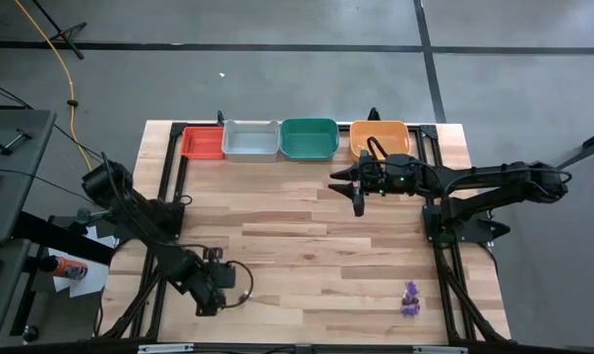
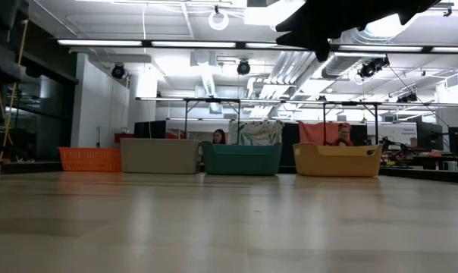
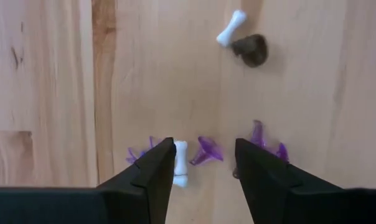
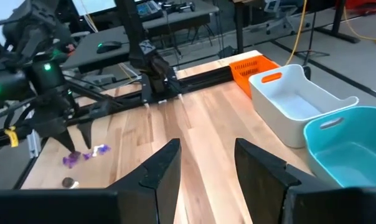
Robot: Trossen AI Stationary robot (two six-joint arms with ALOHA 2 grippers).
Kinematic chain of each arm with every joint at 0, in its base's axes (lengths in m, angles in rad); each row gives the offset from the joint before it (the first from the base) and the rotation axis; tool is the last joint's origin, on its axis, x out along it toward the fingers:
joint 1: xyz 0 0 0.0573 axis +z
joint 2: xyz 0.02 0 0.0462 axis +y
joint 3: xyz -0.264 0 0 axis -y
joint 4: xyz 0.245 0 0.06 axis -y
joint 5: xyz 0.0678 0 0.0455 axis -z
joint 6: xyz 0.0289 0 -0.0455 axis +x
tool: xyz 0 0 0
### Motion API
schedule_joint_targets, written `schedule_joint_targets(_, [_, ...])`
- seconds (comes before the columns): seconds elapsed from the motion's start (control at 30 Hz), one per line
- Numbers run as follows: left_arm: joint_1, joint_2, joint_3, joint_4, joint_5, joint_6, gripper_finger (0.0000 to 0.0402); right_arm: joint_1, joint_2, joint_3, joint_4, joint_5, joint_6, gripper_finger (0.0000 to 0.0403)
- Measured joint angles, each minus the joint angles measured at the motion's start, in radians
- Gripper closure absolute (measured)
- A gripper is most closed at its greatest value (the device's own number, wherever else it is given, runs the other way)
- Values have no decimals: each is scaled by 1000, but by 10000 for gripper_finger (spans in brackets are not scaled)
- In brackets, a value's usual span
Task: Sort Halloween decoration
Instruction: Put the white bone into the yellow bin
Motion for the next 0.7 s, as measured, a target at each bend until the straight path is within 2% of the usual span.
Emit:
schedule_joint_targets(0.3, [-25, 0, -94, 19, -12, -139, 275, -28, 0, 0, -1, 5, 1, 258])
schedule_joint_targets(0.57, [-24, -8, -101, 134, -9, -61, 292, -31, 0, 0, -9, 4, 4, 258])
schedule_joint_targets(0.7, [-26, -5, -106, 136, -16, -43, 300, -31, 0, 0, -10, 4, 6, 258])
